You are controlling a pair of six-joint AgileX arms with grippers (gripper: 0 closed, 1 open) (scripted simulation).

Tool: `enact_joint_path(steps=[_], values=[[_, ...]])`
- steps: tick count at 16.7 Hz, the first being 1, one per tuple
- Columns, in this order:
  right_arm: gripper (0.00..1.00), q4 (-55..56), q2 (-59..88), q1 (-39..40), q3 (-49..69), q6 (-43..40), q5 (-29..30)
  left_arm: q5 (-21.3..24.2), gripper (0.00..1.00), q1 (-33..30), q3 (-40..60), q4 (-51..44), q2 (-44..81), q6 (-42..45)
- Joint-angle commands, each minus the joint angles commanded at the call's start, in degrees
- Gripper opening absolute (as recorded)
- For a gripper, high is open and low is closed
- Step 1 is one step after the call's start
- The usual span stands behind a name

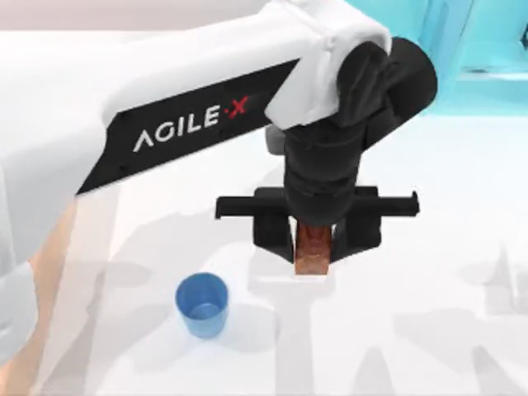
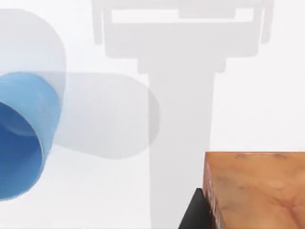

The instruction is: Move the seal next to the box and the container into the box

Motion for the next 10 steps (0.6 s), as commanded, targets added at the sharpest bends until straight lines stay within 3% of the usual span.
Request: enact_joint_path(steps=[10], values=[[1.0,0.0,0.0,0.0,0.0,0.0,0.0,-0.26,0.0,24.27,-31.16,3.52,-26.82,23.95]])
